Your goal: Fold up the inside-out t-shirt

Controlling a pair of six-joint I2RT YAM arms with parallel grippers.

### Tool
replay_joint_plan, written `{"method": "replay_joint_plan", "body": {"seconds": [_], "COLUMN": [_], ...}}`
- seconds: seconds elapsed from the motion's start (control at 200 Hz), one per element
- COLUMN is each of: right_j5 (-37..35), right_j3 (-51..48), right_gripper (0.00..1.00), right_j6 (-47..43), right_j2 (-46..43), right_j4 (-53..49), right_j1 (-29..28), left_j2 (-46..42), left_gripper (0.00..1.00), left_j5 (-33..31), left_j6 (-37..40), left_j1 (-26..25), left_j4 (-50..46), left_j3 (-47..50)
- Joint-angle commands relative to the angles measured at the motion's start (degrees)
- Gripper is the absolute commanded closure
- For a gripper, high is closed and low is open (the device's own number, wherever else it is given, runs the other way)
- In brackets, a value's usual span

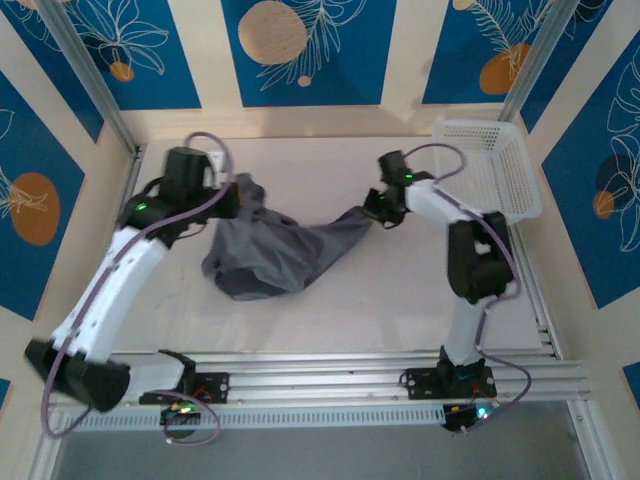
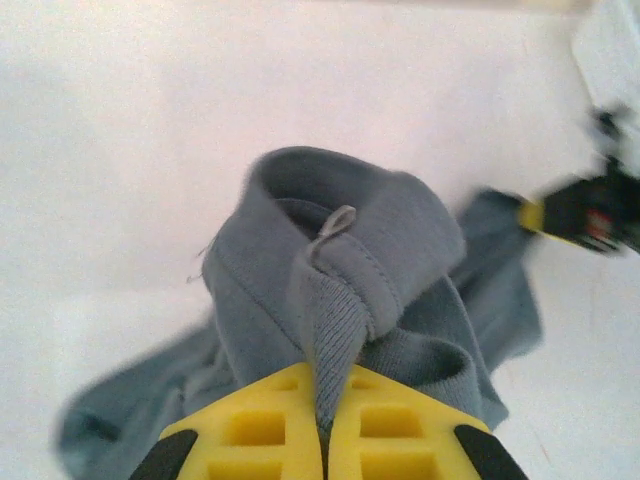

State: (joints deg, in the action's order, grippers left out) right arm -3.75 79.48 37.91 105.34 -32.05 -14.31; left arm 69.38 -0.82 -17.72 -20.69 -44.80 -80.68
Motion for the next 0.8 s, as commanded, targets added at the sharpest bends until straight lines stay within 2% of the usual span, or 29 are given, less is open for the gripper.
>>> {"method": "replay_joint_plan", "body": {"seconds": [0.0,0.13,0.225,0.26,0.33,0.41,0.46,0.54,0.61,0.68,0.72,0.795], "right_j5": [2.1,3.7,1.9,0.7,0.1,-0.8,-1.6,-2.0,0.3,3.7,5.1,5.0], "right_j3": [-5.9,-17.4,-28.4,-32.5,-39.6,-44.1,-44.4,-43.0,-41.2,-38.5,-35.9,-28.9], "right_gripper": [1.0,1.0,1.0,0.94,0.81,0.59,0.53,0.5,0.47,0.46,0.46,0.42], "right_j6": [2.0,4.4,10.0,13.0,17.2,19.3,18.6,15.7,12.4,8.2,5.5,0.1], "right_j2": [-16.1,-29.1,-36.9,-39.3,-43.7,-49.2,-52.8,-56.8,-57.0,-53.3,-49.7,-40.6], "right_j4": [8.3,12.6,12.9,11.7,9.9,7.4,6.0,6.5,10.1,14.0,15.0,13.2], "right_j1": [6.4,8.8,7.6,7.4,7.6,7.7,7.7,7.3,5.8,2.3,-1.0,-8.9], "left_j2": [-7.3,-12.9,-15.2,-15.8,-17.4,-19.1,-19.5,-18.2,-14.0,-7.9,-3.7,4.2], "left_gripper": [1.0,1.0,1.0,1.0,0.75,0.52,0.39,0.31,0.3,0.3,0.29,0.3], "left_j5": [-5.2,-5.3,-7.5,-9.3,-12.9,-14.8,-14.5,-9.5,-1.4,5.4,6.2,3.9], "left_j6": [5.7,5.4,-0.4,-2.9,-6.3,-5.7,-3.2,1.9,4.5,4.4,3.1,-0.1], "left_j1": [1.2,1.2,1.2,1.2,1.2,1.3,1.3,1.3,1.3,1.2,1.2,1.3], "left_j4": [1.1,2.2,3.2,3.7,4.5,6.2,7.8,10.1,10.8,11.0,10.3,6.8], "left_j3": [3.4,13.2,23.1,26.3,30.6,31.7,30.8,27.7,24.3,21.1,19.5,16.0]}}
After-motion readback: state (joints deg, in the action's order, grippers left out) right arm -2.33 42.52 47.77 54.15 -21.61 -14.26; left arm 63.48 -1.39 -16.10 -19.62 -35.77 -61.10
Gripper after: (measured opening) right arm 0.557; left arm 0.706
